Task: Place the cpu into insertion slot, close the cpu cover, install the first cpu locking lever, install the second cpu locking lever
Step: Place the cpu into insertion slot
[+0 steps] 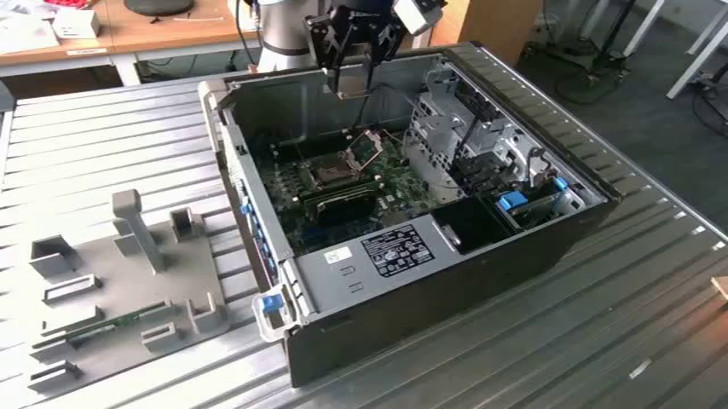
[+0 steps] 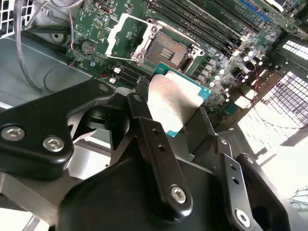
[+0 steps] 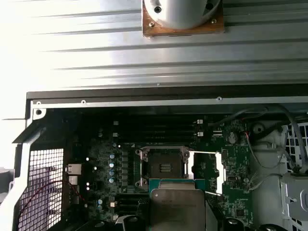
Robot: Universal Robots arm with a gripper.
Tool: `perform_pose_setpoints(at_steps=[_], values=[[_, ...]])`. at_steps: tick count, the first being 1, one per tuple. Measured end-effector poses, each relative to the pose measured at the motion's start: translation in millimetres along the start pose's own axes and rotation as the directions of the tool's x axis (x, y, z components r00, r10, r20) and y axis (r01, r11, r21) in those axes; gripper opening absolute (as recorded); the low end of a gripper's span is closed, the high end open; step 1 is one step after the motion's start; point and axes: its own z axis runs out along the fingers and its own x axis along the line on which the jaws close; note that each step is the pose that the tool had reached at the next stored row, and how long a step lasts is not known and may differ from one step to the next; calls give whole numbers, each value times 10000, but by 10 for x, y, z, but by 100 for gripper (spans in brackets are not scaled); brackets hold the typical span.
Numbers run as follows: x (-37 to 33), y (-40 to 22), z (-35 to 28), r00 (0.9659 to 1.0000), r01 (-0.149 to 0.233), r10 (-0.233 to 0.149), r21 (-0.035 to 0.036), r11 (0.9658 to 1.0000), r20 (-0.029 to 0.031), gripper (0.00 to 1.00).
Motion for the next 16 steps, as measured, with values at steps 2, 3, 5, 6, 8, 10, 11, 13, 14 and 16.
perform_pose_setpoints(at_steps=[2,3,5,6,8,10,11,13,14,16], values=[[0,0,0,10000,0,0,0,10000,0,54],[0,0,0,10000,0,0,0,10000,0,54],[0,0,0,10000,0,0,0,10000,0,54],[0,0,0,10000,0,0,0,10000,0,54],[0,0,0,10000,0,0,0,10000,0,54],[0,-1,5,10000,0,0,0,10000,-1,54],[0,-1,6,10000,0,0,0,10000,-1,54],[0,-1,10,10000,0,0,-2,10000,0,54],[0,-1,12,10000,0,0,-1,10000,0,54],[0,-1,14,10000,0,0,1,10000,-1,54]])
